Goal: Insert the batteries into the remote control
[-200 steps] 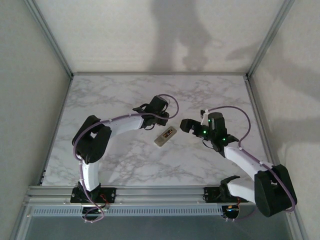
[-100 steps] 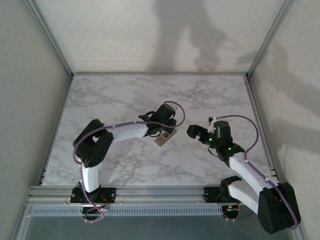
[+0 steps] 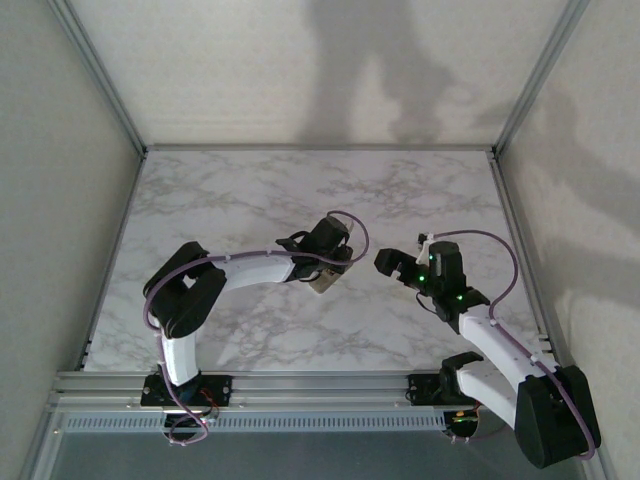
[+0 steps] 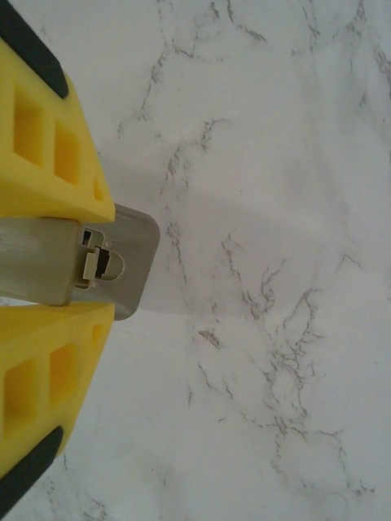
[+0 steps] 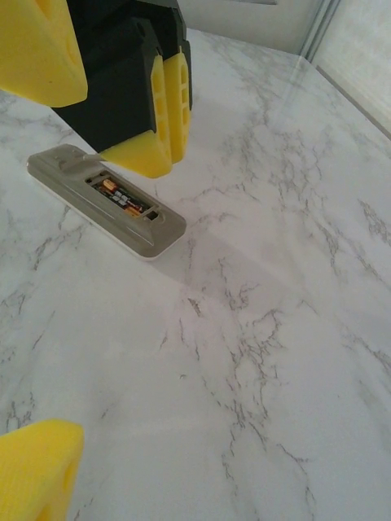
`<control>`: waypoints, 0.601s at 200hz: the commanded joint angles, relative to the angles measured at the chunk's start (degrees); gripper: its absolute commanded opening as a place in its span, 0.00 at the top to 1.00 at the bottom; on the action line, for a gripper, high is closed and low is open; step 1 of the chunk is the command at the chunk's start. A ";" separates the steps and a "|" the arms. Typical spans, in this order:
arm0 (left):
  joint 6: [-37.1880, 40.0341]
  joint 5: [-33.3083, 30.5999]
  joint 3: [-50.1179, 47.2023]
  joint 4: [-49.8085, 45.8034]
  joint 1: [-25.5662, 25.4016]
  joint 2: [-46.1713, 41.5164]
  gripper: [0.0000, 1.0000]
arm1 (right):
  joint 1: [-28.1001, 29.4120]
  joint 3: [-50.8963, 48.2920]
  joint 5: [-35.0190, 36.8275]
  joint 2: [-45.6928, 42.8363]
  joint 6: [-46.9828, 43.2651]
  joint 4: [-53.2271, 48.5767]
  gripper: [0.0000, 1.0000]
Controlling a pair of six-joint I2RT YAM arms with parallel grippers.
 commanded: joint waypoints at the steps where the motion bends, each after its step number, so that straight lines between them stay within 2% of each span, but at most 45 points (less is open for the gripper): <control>1: 0.98 0.30 -0.67 1.19 -0.13 -1.58 0.71 | -0.34 -1.42 1.02 -1.62 0.08 1.20 0.01; 120: 4.05 -0.89 -0.89 2.33 -0.18 0.68 0.72 | -0.64 -1.08 1.41 -1.74 0.58 0.16 0.01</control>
